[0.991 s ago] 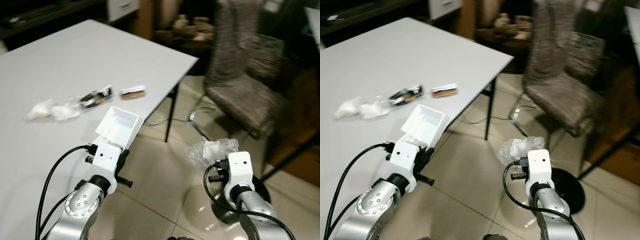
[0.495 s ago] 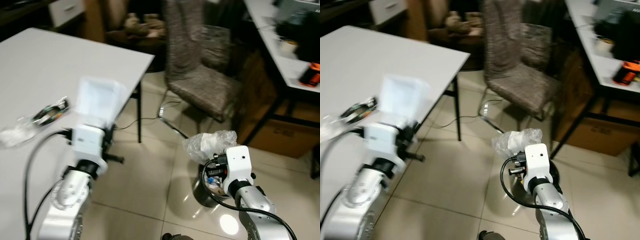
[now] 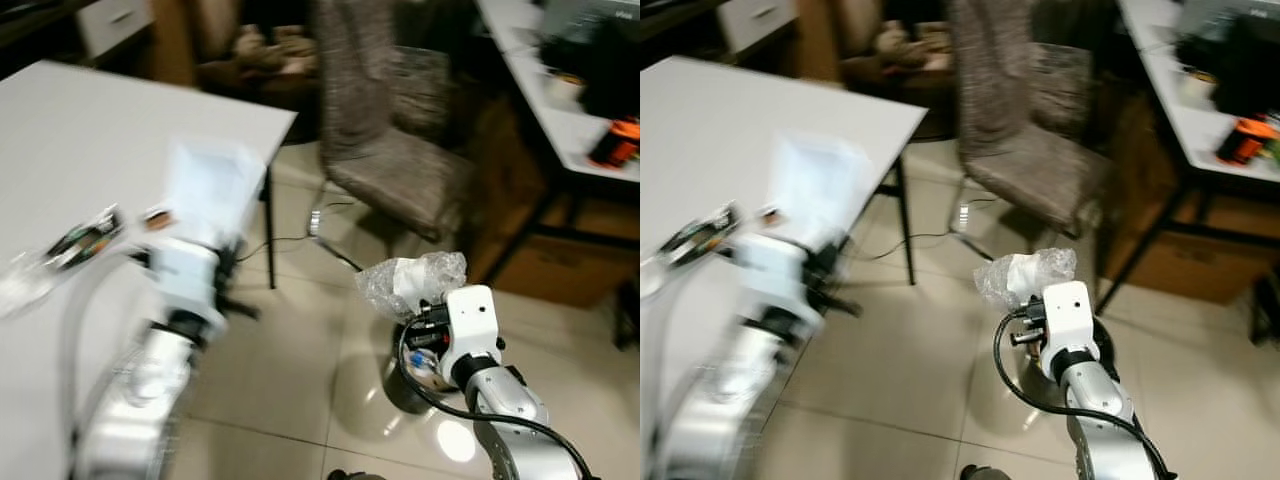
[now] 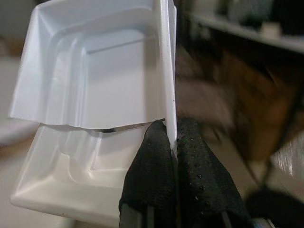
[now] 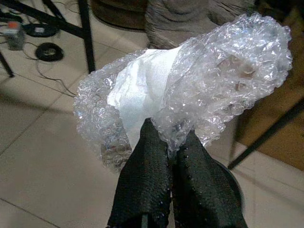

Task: Picking trash to rubbish bin

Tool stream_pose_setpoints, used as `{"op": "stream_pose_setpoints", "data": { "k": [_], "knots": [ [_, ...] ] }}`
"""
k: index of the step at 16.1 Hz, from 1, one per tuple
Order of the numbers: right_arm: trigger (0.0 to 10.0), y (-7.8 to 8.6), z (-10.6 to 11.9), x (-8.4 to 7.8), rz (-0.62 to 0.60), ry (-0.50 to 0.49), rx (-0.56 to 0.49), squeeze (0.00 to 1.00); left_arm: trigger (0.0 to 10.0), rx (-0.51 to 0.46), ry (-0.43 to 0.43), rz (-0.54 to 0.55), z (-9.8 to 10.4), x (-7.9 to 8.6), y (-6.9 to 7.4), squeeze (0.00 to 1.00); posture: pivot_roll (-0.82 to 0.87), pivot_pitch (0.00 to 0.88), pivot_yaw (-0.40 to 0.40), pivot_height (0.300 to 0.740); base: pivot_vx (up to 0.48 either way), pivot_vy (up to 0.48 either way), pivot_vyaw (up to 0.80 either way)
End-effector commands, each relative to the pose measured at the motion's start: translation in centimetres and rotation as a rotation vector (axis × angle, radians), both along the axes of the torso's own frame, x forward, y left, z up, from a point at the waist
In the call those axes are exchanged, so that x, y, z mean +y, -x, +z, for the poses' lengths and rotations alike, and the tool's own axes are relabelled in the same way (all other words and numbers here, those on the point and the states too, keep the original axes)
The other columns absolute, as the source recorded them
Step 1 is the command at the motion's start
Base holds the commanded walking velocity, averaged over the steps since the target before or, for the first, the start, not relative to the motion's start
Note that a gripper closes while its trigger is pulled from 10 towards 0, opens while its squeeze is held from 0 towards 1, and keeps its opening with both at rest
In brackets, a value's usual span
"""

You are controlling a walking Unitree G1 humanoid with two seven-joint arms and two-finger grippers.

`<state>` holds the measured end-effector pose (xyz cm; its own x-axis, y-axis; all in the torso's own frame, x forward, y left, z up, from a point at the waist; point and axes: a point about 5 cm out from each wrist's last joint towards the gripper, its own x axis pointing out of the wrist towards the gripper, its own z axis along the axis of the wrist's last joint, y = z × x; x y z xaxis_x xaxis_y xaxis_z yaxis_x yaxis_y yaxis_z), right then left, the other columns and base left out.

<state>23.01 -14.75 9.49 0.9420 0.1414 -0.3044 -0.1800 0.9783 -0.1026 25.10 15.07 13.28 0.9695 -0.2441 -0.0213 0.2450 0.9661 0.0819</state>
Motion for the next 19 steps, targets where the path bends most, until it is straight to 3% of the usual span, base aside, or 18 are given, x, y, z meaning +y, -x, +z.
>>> {"op": "stream_pose_setpoints", "data": {
  "k": [1,6,9,19],
  "knots": [
    [10.0,0.1,-0.1,0.1,0.023,-0.005,0.013,0.00,10.0,0.031,-0.042,0.017,-0.8,0.2,-0.3,0.00,-0.06,0.049,-0.027,0.740,0.000,0.000,-0.80],
    [10.0,0.4,-0.8,0.1,0.029,0.017,0.058,0.00,10.0,0.074,-0.110,0.003,-1.9,0.0,-0.2,0.00,-0.06,0.055,-0.027,0.740,0.000,0.000,-0.79],
    [10.0,0.7,-1.3,-0.1,0.037,0.060,0.096,0.00,10.0,0.073,-0.132,-0.010,-2.1,-0.3,-0.3,0.00,-0.07,0.058,-0.029,0.740,0.000,-0.459,0.00],
    [10.0,0.6,-1.5,0.0,0.039,0.074,0.101,0.00,10.0,0.069,-0.139,-0.013,-2.0,-0.4,-0.6,0.00,-0.07,0.054,-0.022,0.740,0.000,-0.480,0.00]
  ]
}}
